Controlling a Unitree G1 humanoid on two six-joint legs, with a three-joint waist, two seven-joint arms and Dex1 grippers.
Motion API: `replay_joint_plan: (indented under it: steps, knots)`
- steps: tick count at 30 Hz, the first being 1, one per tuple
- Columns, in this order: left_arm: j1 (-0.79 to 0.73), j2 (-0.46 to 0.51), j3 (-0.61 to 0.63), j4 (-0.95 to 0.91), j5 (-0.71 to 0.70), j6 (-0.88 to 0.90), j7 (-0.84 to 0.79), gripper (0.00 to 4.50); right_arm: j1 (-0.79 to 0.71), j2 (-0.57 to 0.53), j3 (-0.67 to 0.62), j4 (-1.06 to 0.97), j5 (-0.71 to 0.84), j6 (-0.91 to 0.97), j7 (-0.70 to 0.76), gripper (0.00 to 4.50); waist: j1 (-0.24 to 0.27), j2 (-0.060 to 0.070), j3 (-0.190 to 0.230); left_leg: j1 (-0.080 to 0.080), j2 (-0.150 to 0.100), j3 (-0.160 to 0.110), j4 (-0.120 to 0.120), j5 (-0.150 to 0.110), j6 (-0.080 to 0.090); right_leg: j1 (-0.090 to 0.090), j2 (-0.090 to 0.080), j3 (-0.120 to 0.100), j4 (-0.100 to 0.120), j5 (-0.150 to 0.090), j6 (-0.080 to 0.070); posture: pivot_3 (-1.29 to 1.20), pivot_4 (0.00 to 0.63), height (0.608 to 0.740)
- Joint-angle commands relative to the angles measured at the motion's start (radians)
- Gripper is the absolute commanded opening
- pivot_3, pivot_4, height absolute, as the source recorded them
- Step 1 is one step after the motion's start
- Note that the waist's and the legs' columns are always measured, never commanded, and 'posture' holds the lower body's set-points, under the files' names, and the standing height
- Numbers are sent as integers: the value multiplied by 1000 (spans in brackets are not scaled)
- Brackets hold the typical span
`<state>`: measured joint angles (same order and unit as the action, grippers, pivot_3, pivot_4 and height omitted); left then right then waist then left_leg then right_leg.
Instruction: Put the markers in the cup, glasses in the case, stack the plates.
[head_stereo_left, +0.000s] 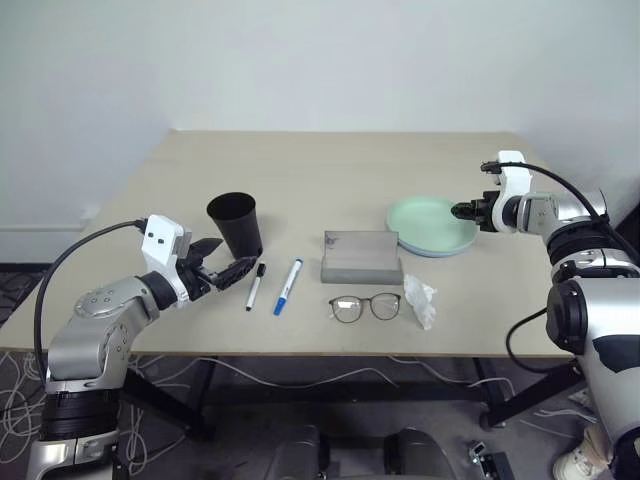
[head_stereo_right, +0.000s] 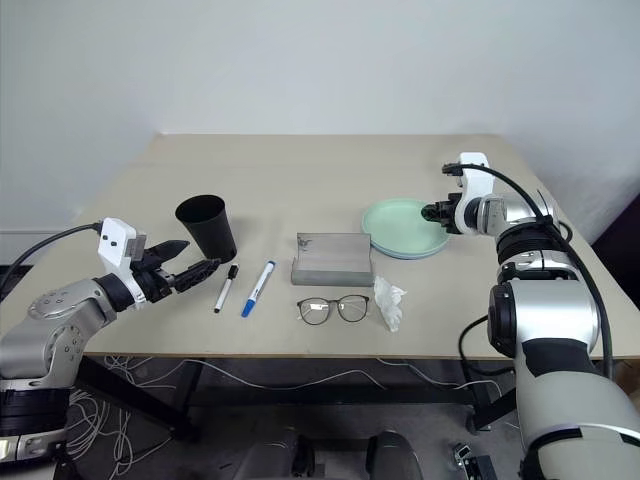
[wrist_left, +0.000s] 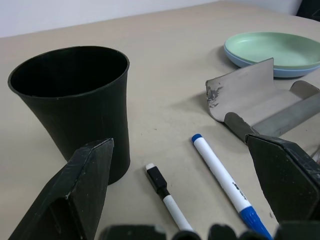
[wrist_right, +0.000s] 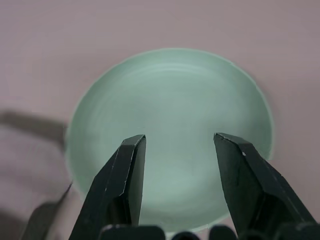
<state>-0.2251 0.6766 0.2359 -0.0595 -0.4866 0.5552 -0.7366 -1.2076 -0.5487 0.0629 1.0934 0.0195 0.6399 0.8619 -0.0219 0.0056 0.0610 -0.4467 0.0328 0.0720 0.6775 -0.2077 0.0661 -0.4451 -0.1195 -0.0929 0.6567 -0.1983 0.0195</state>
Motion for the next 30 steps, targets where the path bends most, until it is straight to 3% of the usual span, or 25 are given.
replay_joint_plan:
  steps: [1, 9, 15, 30]
  knots:
    - [-32, 19, 22, -14, -2, -16, -7, 4500, 30, -42, 120, -170, -51, 38, 189, 2336, -2, 0, 0, 0, 0, 0, 0, 0, 0, 0, 0, 0, 0, 0, 0, 0, 0, 700]
    - [-32, 14, 20, -12, -2, -16, -10, 4500, 198, -121, 277, -540, -58, 217, 389, 2336, 0, 0, 0, 0, 3, 1, 0, 0, 0, -1, -2, 0, 1, 0, 0, 0, 0, 700]
    - [-31, 16, 22, -13, -2, -14, -10, 4500, 275, -135, 323, -696, -47, 344, 394, 2336, 0, 0, 0, 0, 3, 1, 0, 0, -1, -2, -2, -1, 0, 0, 0, 0, 0, 700]
    - [-32, 20, 23, -12, -2, -11, -11, 4500, 325, -87, 292, -906, 111, 607, 293, 2336, 2, -1, 0, 0, 3, 0, 0, 0, -1, -3, -2, -1, 0, 0, 0, 0, 0, 700]
